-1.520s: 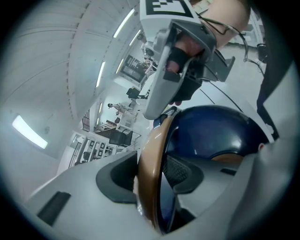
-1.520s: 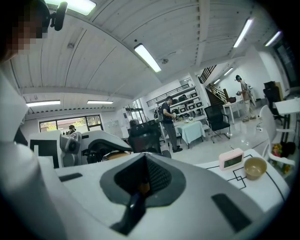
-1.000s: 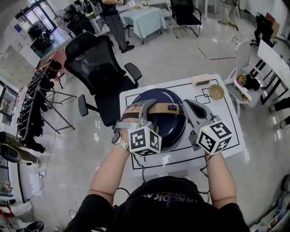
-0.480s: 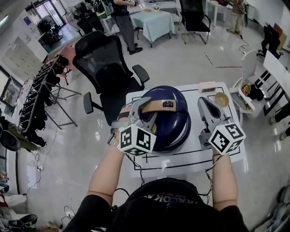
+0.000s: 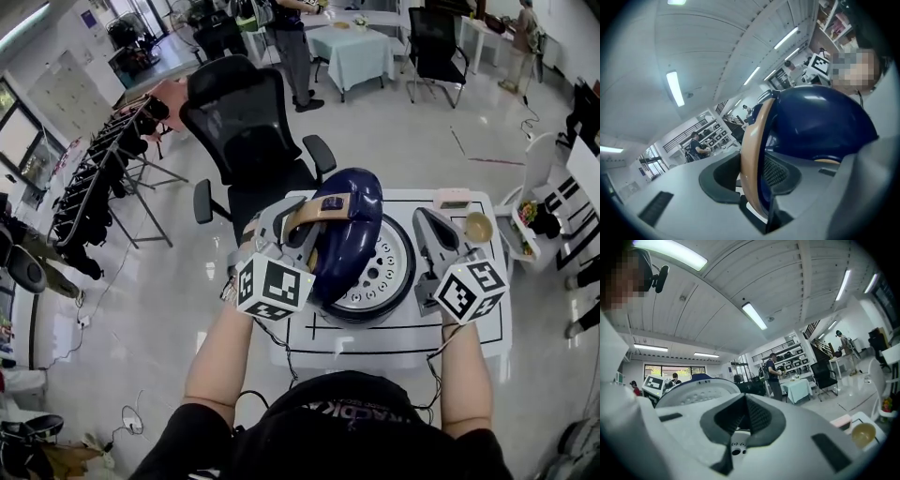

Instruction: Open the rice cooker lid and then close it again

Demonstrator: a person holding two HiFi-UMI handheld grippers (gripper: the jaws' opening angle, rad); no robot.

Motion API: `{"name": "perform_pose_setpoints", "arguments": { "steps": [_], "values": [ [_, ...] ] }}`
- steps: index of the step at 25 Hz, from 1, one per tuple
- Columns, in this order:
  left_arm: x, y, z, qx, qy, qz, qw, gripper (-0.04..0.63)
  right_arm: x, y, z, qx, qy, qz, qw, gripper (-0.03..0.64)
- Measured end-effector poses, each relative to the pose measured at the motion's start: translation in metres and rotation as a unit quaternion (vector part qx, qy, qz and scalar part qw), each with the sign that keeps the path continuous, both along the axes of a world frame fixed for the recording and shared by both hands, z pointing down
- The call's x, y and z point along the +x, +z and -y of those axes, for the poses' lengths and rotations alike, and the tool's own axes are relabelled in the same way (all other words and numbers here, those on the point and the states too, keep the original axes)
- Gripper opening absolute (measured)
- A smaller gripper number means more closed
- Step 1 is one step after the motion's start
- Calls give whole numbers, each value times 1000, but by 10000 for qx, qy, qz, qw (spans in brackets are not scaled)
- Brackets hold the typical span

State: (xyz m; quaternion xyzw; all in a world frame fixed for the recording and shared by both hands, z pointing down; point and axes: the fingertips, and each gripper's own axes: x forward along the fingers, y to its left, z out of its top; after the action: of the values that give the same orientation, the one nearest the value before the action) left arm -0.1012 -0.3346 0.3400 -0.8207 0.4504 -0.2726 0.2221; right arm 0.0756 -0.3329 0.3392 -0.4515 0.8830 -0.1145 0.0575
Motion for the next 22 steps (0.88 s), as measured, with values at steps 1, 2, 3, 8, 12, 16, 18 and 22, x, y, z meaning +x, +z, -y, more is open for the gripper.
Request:
{"name": "perform_pose_setpoints", "arguments": {
  "steps": [1,2,3,8,12,16,18,22],
  "values": [
    [-6,-2,0,7,-75,-73,9999,127,-5,0,1,-6,-55,-9,10000,2],
    [-11,-3,0,10,-141,-141,9998,124,-10,1,2,-14,-103,-19,9999,2],
    [-17,-4,1,11,-210,-205,9996,121,-15,2,3,-22,-155,-28,9999,2],
    [-45,-6,2,-118,-589,-732,9955,114,-38,6,5,-55,-489,-74,9988,2],
    [-59,-10,3,-238,-599,-1137,9914,115,-48,9,6,-106,-632,-85,9979,2],
    [-76,-7,6,-304,-549,-1556,9858,114,-57,15,7,-150,-711,-71,9973,2],
    [-85,-6,6,-365,-557,-1786,9817,115,-60,17,7,-164,-738,-68,9971,2],
    [-99,-4,8,-475,-574,-2139,9740,114,-68,18,5,-199,-812,-86,9965,2]
  ]
}}
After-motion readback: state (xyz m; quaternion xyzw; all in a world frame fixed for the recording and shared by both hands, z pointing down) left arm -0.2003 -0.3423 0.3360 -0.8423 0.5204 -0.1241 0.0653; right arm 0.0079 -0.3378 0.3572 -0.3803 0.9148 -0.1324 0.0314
